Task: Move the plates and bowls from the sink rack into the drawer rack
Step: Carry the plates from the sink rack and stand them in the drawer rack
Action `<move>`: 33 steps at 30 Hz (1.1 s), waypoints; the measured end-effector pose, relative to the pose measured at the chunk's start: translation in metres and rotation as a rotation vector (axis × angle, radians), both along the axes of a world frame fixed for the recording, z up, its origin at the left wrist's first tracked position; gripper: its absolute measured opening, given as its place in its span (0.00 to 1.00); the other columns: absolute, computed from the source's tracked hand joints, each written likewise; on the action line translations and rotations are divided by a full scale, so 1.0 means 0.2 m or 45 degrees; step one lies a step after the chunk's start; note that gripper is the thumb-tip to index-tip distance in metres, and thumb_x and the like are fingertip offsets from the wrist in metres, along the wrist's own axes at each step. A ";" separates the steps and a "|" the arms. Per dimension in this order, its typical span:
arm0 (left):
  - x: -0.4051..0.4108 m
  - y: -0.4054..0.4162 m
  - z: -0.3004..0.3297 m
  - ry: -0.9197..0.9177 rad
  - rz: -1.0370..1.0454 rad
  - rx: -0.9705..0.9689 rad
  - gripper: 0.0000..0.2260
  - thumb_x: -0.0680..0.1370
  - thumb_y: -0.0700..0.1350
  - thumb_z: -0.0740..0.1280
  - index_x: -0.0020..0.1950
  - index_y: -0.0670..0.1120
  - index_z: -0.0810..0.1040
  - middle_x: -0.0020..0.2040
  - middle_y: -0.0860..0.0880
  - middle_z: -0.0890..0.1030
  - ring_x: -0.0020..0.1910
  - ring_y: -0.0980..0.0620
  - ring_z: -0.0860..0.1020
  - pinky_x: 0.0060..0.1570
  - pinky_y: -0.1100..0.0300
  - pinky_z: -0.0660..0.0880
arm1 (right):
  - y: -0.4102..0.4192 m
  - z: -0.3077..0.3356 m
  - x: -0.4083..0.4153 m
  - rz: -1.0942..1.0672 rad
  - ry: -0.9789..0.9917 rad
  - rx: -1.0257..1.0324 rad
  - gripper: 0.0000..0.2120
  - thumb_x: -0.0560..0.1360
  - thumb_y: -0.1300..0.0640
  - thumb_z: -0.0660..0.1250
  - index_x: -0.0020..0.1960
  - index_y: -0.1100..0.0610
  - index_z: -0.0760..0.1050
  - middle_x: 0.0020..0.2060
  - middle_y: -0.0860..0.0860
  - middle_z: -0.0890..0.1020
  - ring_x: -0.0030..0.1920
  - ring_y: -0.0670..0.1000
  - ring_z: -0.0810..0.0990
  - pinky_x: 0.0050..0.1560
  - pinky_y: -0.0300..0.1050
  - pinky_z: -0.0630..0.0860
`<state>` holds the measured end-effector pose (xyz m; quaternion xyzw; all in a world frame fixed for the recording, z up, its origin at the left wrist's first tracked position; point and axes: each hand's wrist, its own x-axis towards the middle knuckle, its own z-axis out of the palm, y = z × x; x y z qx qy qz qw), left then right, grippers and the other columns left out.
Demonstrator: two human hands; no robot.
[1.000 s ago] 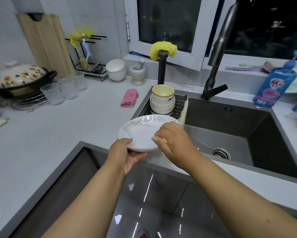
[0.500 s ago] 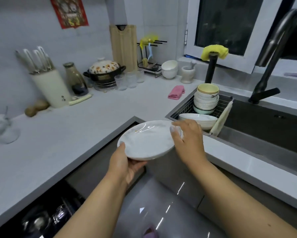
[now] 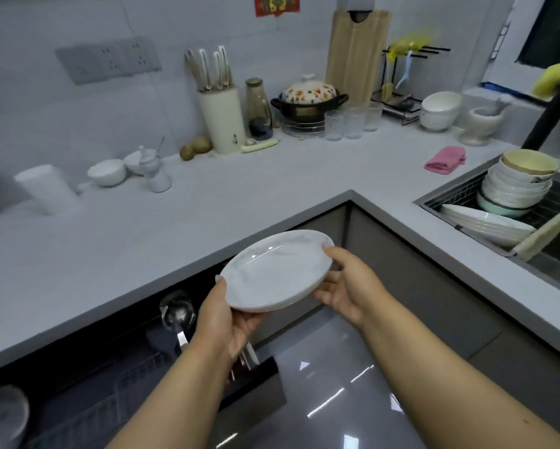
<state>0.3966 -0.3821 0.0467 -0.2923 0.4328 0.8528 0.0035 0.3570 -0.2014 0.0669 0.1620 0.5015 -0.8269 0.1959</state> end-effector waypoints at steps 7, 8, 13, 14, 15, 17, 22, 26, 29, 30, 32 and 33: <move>0.28 -0.54 -0.14 -0.178 0.053 -0.204 0.18 0.82 0.56 0.55 0.59 0.45 0.76 0.52 0.41 0.83 0.42 0.44 0.84 0.34 0.51 0.81 | -0.54 -0.07 0.09 0.206 -0.063 0.097 0.16 0.78 0.57 0.61 0.63 0.61 0.70 0.52 0.65 0.79 0.50 0.63 0.80 0.53 0.59 0.79; 0.33 -0.63 -0.15 -0.198 0.049 -0.251 0.19 0.82 0.57 0.55 0.57 0.46 0.77 0.51 0.42 0.83 0.42 0.43 0.84 0.35 0.52 0.81 | -0.63 -0.08 0.11 0.232 -0.067 0.126 0.15 0.78 0.57 0.60 0.63 0.62 0.70 0.53 0.66 0.79 0.52 0.64 0.80 0.54 0.60 0.78; 0.60 -1.12 -0.24 -0.421 0.169 -0.627 0.22 0.82 0.58 0.54 0.54 0.41 0.77 0.48 0.43 0.82 0.47 0.44 0.80 0.53 0.44 0.77 | -1.10 -0.16 0.22 0.426 -0.070 0.287 0.12 0.79 0.58 0.59 0.59 0.63 0.71 0.51 0.64 0.81 0.50 0.63 0.81 0.45 0.55 0.80; 0.65 -1.22 -0.27 -0.460 0.177 -0.704 0.21 0.82 0.58 0.54 0.54 0.42 0.76 0.48 0.43 0.81 0.50 0.43 0.79 0.56 0.44 0.75 | -1.20 -0.18 0.25 0.465 -0.064 0.318 0.10 0.79 0.58 0.58 0.57 0.62 0.71 0.49 0.62 0.81 0.47 0.61 0.82 0.43 0.53 0.80; 0.70 -1.32 -0.31 -0.507 0.157 -0.800 0.20 0.82 0.58 0.53 0.52 0.44 0.76 0.48 0.43 0.80 0.51 0.42 0.78 0.58 0.44 0.74 | -1.29 -0.21 0.28 0.504 -0.062 0.345 0.09 0.79 0.59 0.57 0.57 0.60 0.71 0.47 0.60 0.81 0.45 0.58 0.82 0.41 0.52 0.80; 0.80 -1.52 -0.36 -0.605 0.084 -1.056 0.19 0.82 0.56 0.53 0.43 0.46 0.74 0.42 0.45 0.77 0.48 0.38 0.76 0.54 0.47 0.72 | -1.49 -0.28 0.33 0.575 -0.057 0.401 0.09 0.79 0.60 0.56 0.58 0.57 0.71 0.46 0.57 0.81 0.44 0.56 0.82 0.38 0.50 0.80; 1.10 -1.92 -0.48 -0.680 -0.008 -1.483 0.19 0.81 0.53 0.57 0.42 0.40 0.75 0.40 0.45 0.78 0.43 0.44 0.76 0.45 0.53 0.71 | -2.00 -0.54 0.44 0.723 -0.020 0.600 0.14 0.77 0.60 0.58 0.62 0.57 0.71 0.48 0.58 0.80 0.41 0.56 0.80 0.31 0.46 0.78; 1.31 -2.18 -0.65 -0.821 -0.244 -1.672 0.19 0.79 0.57 0.56 0.56 0.43 0.76 0.56 0.43 0.78 0.59 0.43 0.73 0.59 0.52 0.70 | -2.34 -0.73 0.52 0.819 0.016 0.671 0.15 0.77 0.62 0.59 0.63 0.55 0.72 0.52 0.58 0.80 0.45 0.57 0.79 0.36 0.47 0.78; 1.43 -2.30 -0.73 -0.899 -0.401 -1.871 0.35 0.74 0.65 0.45 0.70 0.43 0.68 0.68 0.43 0.72 0.71 0.43 0.62 0.70 0.53 0.60 | -2.58 -0.83 0.56 0.884 0.002 0.701 0.19 0.76 0.63 0.60 0.66 0.54 0.69 0.56 0.57 0.79 0.52 0.61 0.79 0.44 0.57 0.80; 1.46 -2.32 -0.74 -0.895 -0.441 -1.918 0.38 0.72 0.66 0.42 0.72 0.44 0.65 0.70 0.44 0.69 0.73 0.44 0.59 0.72 0.52 0.56 | -2.65 -0.86 0.57 0.899 0.006 0.724 0.20 0.76 0.63 0.61 0.67 0.54 0.68 0.57 0.57 0.78 0.54 0.61 0.78 0.47 0.60 0.80; 1.49 -2.37 -0.77 -0.889 -0.496 -1.959 0.39 0.71 0.66 0.39 0.75 0.45 0.59 0.75 0.46 0.62 0.76 0.47 0.52 0.75 0.51 0.47 | -2.76 -0.91 0.58 0.929 0.034 0.783 0.21 0.75 0.62 0.62 0.67 0.54 0.68 0.59 0.57 0.78 0.55 0.62 0.78 0.52 0.65 0.78; 1.50 -2.38 -0.78 -0.899 -0.511 -1.962 0.39 0.71 0.65 0.38 0.76 0.46 0.56 0.77 0.47 0.59 0.76 0.48 0.49 0.75 0.51 0.43 | -2.81 -0.93 0.58 0.939 0.057 0.819 0.22 0.74 0.62 0.63 0.67 0.54 0.67 0.59 0.58 0.78 0.55 0.62 0.78 0.52 0.66 0.77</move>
